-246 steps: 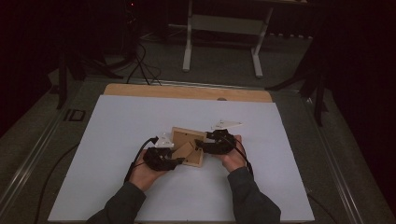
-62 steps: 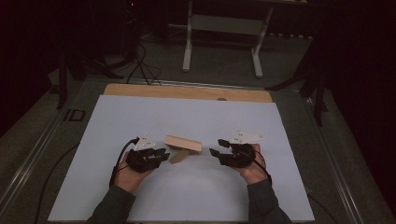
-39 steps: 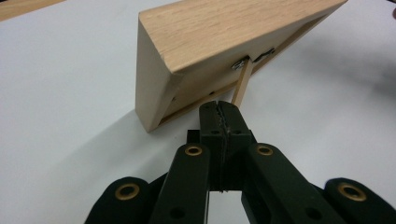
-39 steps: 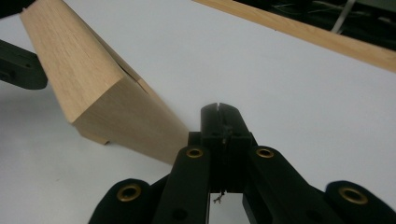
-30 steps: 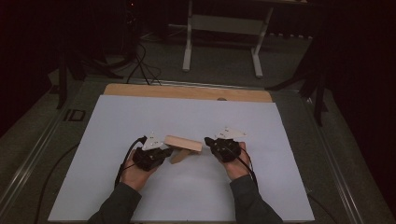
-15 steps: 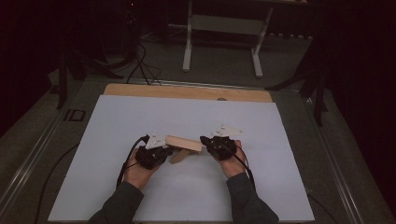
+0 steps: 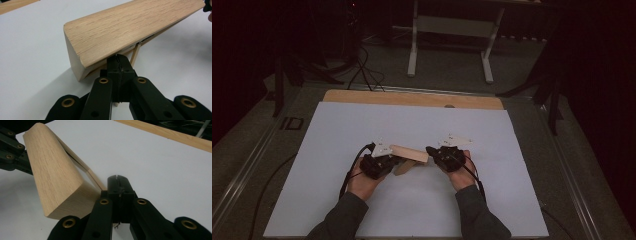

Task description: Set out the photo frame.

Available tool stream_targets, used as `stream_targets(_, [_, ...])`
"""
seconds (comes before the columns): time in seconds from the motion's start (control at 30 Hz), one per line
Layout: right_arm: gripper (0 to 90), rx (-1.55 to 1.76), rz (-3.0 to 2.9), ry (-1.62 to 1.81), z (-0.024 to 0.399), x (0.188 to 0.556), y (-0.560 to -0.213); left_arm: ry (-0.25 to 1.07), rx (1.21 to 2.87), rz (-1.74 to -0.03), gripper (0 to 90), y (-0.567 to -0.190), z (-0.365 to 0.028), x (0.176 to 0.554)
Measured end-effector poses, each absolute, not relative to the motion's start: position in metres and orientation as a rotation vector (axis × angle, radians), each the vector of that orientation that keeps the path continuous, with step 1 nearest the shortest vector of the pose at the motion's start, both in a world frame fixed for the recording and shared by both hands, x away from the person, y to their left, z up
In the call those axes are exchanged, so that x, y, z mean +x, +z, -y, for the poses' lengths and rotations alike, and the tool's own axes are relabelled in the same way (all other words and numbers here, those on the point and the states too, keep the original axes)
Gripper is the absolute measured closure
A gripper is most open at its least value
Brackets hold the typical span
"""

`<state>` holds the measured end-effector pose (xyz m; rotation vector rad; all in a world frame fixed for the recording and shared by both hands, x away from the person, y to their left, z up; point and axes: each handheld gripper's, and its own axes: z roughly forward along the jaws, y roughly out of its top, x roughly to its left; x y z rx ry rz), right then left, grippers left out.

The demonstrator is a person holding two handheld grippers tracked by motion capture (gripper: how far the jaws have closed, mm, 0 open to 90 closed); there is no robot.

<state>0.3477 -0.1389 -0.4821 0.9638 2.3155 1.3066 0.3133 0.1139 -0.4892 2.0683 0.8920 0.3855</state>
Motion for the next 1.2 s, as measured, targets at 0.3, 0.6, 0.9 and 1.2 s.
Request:
stream_targets(0.3, [89.8, 0.943, -2.330, 1.311, 0.138, 0.345, -0.482, 0.377, 2.062, -0.891, 89.7, -0.487, -0.113, 0.314])
stream_targets(0.6, [89.8, 0.925, -2.334, 1.306, 0.137, 0.342, -0.482, 0.366, 2.059, -0.878, 89.7, -0.484, -0.108, 0.312])
stream_targets(0.9, [89.8, 0.913, -2.338, 1.297, 0.137, 0.340, -0.482, 0.354, 2.079, -0.841, 89.7, -0.481, -0.100, 0.309])
stream_targets(1.2, [89.9, 0.898, -2.347, 1.297, 0.136, 0.338, -0.481, 0.356, 2.086, -0.844, 89.7, -0.482, -0.097, 0.311])
